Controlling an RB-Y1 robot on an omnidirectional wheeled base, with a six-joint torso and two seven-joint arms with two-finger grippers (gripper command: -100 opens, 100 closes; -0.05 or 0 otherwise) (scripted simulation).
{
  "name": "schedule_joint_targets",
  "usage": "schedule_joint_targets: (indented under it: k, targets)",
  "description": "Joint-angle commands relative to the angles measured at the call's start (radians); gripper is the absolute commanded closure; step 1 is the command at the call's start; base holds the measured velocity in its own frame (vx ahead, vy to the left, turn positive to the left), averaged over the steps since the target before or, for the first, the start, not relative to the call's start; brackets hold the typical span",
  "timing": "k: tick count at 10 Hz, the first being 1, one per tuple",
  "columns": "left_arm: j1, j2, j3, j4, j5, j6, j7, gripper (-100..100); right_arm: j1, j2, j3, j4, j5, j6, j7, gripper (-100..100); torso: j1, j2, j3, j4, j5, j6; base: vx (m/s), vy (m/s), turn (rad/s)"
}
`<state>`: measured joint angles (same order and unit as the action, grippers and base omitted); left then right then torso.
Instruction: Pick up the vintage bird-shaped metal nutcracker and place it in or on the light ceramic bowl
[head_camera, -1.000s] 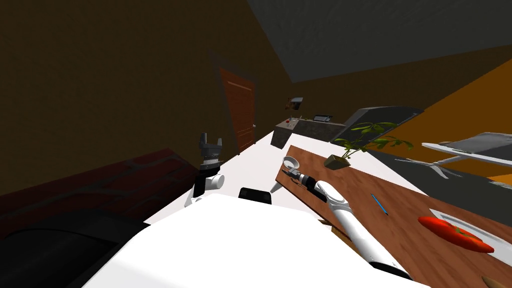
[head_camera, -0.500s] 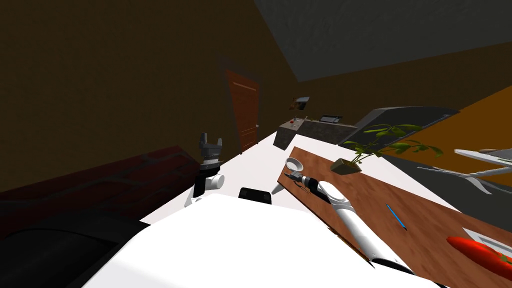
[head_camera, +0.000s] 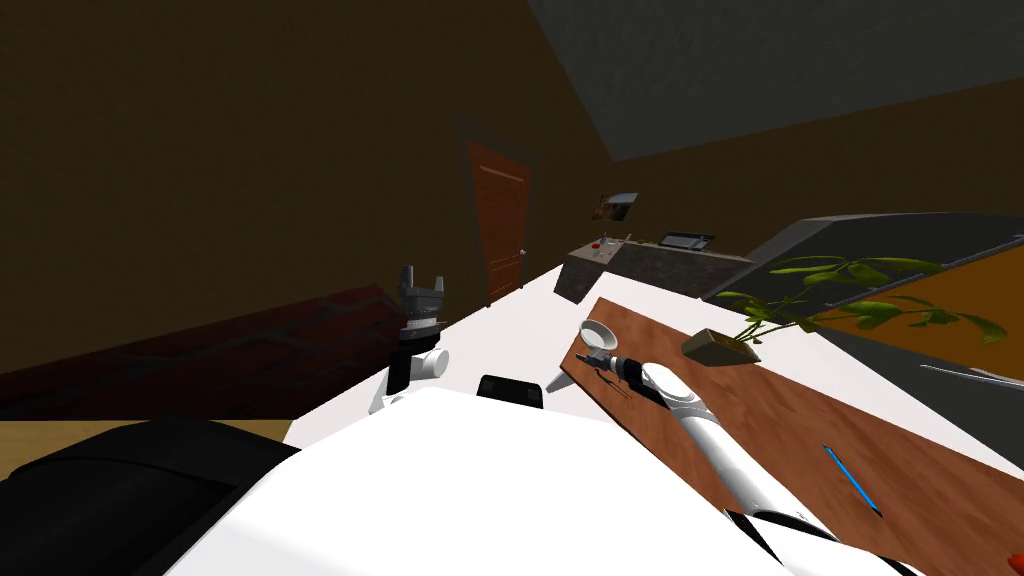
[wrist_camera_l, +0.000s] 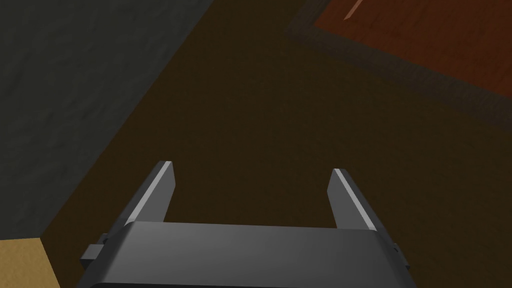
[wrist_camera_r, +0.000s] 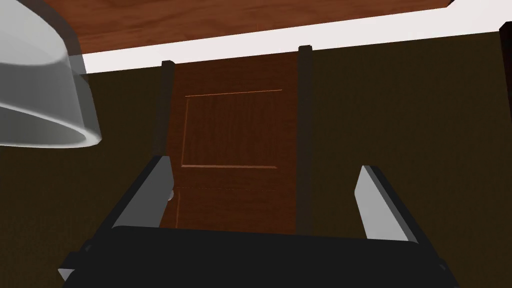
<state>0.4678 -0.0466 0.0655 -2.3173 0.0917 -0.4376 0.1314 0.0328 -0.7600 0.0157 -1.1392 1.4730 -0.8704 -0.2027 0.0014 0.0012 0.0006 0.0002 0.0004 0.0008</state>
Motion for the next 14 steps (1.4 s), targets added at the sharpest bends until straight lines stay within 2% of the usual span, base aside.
schedule_joint_targets:
  k: [1,2,3,4,5,7,8,9,10,11,12,13,14]
  targets:
    - [0.000,0.000,0.000,0.000,0.000,0.000,0.000,0,-0.008,-0.009,0.002,0.044,0.050,-0.012,-0.009,-100,0.000,0.000,0.000,0.000,0.000,0.000,-0.015,0.002,0.121]
    - [0.000,0.000,0.000,0.000,0.000,0.000,0.000,0,-0.008,-0.009,0.002,0.044,0.067,-0.012,-0.009,-100,0.000,0.000,0.000,0.000,0.000,0.001,-0.006,0.002,-0.014]
    - [0.000,0.000,0.000,0.000,0.000,0.000,0.000,0,-0.025,-0.026,0.003,0.101,0.100,-0.033,-0.021,-100,0.000,0.000,0.000,0.000,0.000,0.002,-0.017,0.007,0.207]
    - [0.000,0.000,0.000,0.000,0.000,0.000,0.000,0,-0.025,-0.026,0.003,0.101,0.130,-0.033,-0.021,-100,0.000,0.000,0.000,0.000,0.000,0.000,-0.018,0.002,0.148]
    - [0.000,0.000,0.000,0.000,0.000,0.000,0.000,0,-0.041,-0.041,0.005,0.156,0.161,-0.053,-0.033,-100,0.000,0.000,0.000,0.000,0.000,0.001,-0.025,0.013,0.261]
    - [0.000,0.000,0.000,0.000,0.000,0.000,0.000,0,-0.041,-0.041,0.005,0.157,0.204,-0.053,-0.033,-100,0.000,0.001,0.000,0.000,0.000,0.001,-0.014,0.004,0.041]
    - [0.000,0.000,0.000,0.000,0.000,0.000,0.000,0,-0.056,-0.054,0.007,0.205,0.240,-0.072,-0.045,-100,0.000,0.000,0.000,0.000,0.000,0.002,-0.020,0.011,0.181]
    - [0.000,0.000,0.000,0.000,0.000,0.000,0.000,0,-0.056,-0.054,0.007,0.212,0.269,-0.072,-0.045,-100,0.000,0.001,0.000,0.000,0.000,0.000,-0.020,0.007,0.150]
    - [0.000,0.000,0.000,0.000,0.000,0.000,0.000,0,-0.071,-0.066,0.009,0.256,0.303,-0.090,-0.057,-100,0.000,0.001,0.000,0.000,0.000,0.001,-0.023,0.014,0.238]
    - [0.000,0.000,0.000,0.000,0.000,0.000,0.000,0,-0.071,-0.066,0.009,0.264,0.331,-0.090,-0.057,-100,0.000,0.000,0.000,0.000,0.000,0.000,-0.022,0.007,0.125]
    - [0.000,0.000,0.000,0.000,0.000,0.000,0.000,0,-0.084,-0.077,0.011,0.315,0.358,-0.108,-0.068,-100,0.000,0.001,0.001,0.000,0.000,0.002,-0.032,0.010,0.212]
    - [0.000,0.000,0.000,0.000,0.000,0.000,0.000,0,-0.084,-0.077,0.011,0.315,0.387,-0.108,-0.068,-100,0.000,0.001,0.001,0.000,0.000,0.001,-0.029,0.007,0.088]
    - [0.000,0.000,0.000,0.000,0.000,0.000,0.000,0,-0.096,-0.087,0.012,0.362,0.417,-0.124,-0.078,-100,0.000,0.001,0.001,0.000,0.000,0.002,-0.028,0.019,0.210]
